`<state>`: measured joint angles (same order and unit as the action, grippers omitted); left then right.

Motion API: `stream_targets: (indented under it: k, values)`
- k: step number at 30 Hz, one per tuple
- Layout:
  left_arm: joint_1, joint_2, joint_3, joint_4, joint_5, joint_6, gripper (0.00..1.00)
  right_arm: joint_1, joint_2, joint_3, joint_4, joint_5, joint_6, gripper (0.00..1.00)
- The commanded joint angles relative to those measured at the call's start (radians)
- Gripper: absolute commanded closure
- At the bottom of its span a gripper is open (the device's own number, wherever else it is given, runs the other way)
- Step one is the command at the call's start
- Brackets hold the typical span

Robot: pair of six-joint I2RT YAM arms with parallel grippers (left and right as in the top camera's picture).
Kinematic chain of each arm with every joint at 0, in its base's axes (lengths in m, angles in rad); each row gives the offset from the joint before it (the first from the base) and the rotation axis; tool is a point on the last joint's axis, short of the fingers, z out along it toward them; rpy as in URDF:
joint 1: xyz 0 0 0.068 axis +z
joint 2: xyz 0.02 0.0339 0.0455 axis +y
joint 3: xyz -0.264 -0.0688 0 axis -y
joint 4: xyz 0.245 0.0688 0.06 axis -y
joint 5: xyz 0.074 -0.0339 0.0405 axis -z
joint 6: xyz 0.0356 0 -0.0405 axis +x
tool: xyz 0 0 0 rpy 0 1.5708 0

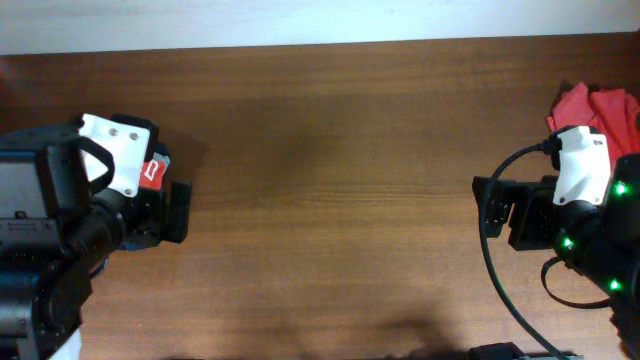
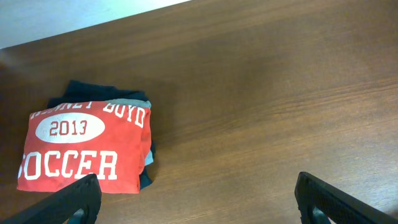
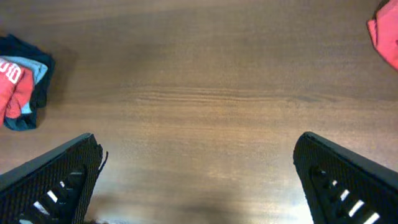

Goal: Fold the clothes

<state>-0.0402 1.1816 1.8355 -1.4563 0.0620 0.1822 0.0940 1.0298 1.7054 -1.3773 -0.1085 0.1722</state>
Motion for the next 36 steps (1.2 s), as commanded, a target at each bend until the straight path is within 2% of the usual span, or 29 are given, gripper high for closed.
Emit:
stream_targets:
  k: [1, 9, 14, 18, 22, 24, 26, 31, 36]
  values:
    - [-0.005, -0.001, 0.003, -0.004, -0.011, -0.013, 0.01, -0.003, -0.001, 0.006, -0.012, 0.008, -0.011, 0.01]
    - [-0.005, -0.001, 0.003, -0.004, -0.011, -0.013, 0.01, -0.003, -0.002, 0.006, -0.032, 0.011, -0.011, 0.01]
    - [-0.005, -0.001, 0.003, -0.004, -0.01, -0.013, 0.01, -0.003, -0.002, 0.006, -0.028, 0.113, -0.011, 0.01]
    - [-0.005, -0.001, 0.003, -0.004, -0.011, -0.012, 0.01, -0.004, -0.026, -0.035, 0.118, 0.216, -0.012, 0.01]
    - [-0.005, -0.001, 0.003, -0.004, -0.011, -0.012, 0.01, -0.005, -0.15, -0.26, 0.393, 0.245, -0.011, 0.01]
    - [-0.005, -0.001, 0.003, -0.004, -0.011, -0.013, 0.01, -0.005, -0.263, -0.465, 0.546, 0.244, -0.011, 0.01]
    - [-0.005, -0.001, 0.003, -0.004, -0.011, -0.013, 0.01, -0.005, -0.354, -0.621, 0.618, 0.245, -0.011, 0.01]
    - [-0.005, -0.001, 0.003, -0.004, -0.011, -0.013, 0.01, -0.005, -0.573, -0.93, 0.664, 0.246, -0.011, 0.01]
    - [-0.005, -0.001, 0.003, -0.003, -0.011, -0.013, 0.01, -0.012, -0.785, -1.15, 0.672, 0.249, -0.011, 0.01]
